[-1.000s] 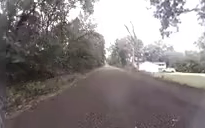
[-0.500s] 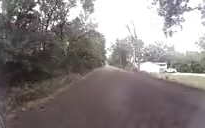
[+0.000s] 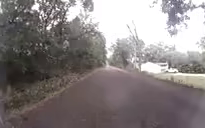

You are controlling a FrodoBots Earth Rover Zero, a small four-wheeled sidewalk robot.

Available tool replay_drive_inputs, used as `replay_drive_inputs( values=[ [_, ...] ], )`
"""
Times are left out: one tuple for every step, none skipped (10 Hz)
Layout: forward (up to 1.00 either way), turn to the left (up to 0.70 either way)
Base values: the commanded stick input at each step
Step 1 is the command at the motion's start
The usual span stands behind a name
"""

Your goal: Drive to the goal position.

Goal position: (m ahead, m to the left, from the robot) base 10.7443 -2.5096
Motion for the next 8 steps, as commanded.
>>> replay_drive_inputs(
  values=[
    [0.7, 0.0],
    [0.7, 0.0],
    [0.7, 0.0],
    [0.7, 0.0],
    [0.7, 0.0],
    [0.7, 0.0],
    [0.7, 0.0],
    [0.7, 0.0]
  ],
)
